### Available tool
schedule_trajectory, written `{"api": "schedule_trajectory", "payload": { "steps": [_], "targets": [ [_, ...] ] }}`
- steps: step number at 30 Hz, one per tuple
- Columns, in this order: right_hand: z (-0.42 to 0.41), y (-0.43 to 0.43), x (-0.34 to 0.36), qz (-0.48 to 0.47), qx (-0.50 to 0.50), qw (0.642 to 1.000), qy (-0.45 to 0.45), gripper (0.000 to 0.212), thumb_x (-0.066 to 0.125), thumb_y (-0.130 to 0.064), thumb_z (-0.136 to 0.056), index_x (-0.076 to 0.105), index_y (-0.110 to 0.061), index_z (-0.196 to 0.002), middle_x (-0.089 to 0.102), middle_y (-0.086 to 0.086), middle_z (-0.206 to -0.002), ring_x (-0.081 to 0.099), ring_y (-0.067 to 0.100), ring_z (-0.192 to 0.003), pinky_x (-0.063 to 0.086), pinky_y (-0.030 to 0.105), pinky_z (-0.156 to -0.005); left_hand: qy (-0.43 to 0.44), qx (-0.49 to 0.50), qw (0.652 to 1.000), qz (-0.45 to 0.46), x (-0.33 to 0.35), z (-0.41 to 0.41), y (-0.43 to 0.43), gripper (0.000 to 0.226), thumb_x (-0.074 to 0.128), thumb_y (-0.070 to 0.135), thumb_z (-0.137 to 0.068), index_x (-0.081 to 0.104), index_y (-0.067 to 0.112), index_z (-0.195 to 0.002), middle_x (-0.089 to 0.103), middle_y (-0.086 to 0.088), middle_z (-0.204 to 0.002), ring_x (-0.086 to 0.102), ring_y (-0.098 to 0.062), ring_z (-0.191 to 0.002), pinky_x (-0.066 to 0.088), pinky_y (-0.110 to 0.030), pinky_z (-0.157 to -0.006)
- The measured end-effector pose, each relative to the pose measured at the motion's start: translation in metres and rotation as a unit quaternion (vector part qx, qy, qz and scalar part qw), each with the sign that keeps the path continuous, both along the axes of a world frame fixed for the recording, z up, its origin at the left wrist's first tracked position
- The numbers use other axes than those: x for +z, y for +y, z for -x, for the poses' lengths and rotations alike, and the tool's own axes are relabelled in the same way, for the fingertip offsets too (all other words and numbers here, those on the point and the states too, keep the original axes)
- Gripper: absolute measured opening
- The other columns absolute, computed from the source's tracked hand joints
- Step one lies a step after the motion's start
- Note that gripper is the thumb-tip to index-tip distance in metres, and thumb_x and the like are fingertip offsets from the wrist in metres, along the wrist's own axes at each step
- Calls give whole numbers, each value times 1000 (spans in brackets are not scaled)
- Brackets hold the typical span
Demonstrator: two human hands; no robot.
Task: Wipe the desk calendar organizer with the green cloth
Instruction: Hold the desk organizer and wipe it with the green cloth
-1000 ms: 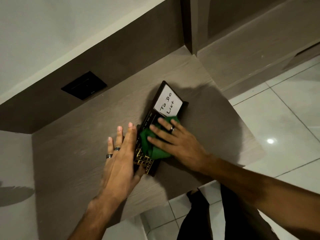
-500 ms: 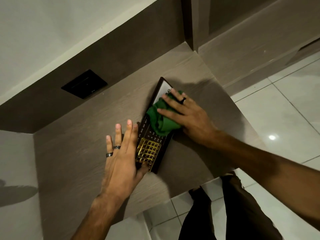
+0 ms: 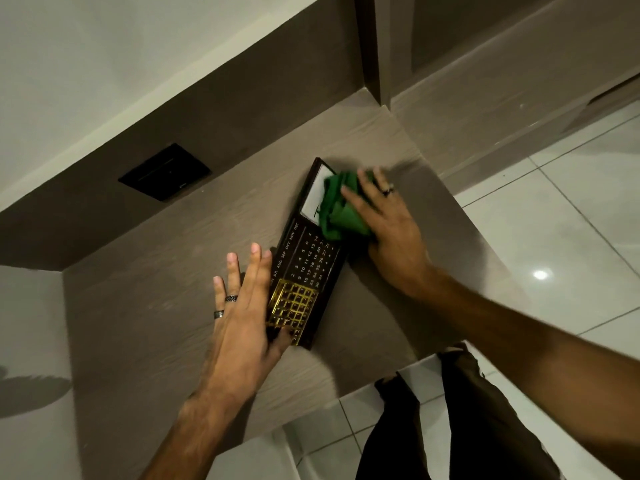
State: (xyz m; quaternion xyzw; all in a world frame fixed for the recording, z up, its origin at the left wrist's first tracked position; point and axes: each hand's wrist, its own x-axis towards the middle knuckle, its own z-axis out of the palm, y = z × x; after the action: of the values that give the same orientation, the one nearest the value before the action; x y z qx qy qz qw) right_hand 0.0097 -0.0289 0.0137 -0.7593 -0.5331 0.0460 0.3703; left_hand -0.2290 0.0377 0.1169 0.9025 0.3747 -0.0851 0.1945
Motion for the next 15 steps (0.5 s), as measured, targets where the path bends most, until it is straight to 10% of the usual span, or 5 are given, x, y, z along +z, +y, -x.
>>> {"api": "schedule_trajectory", "payload": {
  "steps": [6, 15],
  "targets": [
    [68, -45, -22, -4, 221, 963, -153, 85, 81, -5, -67, 43, -23, -141, 31, 6, -154, 18, 30, -145, 16, 53, -114, -18, -5, 1000, 12, -1, 0, -1, 119, 77, 14, -78, -15, 30, -152, -21, 9, -161, -29, -13, -144, -21, -39, -113],
    [35, -24, -5, 58, 46, 993, -91, 66, 71, -14, -73, 49, -15, -135, 32, 15, -155, 19, 35, -145, 17, 54, -115, -13, -50, 999, 7, 1, 6, 7, 119, 75, 28, -82, -22, 26, -151, -22, 2, -162, -31, -19, -144, -28, -36, -111]
  ]
}}
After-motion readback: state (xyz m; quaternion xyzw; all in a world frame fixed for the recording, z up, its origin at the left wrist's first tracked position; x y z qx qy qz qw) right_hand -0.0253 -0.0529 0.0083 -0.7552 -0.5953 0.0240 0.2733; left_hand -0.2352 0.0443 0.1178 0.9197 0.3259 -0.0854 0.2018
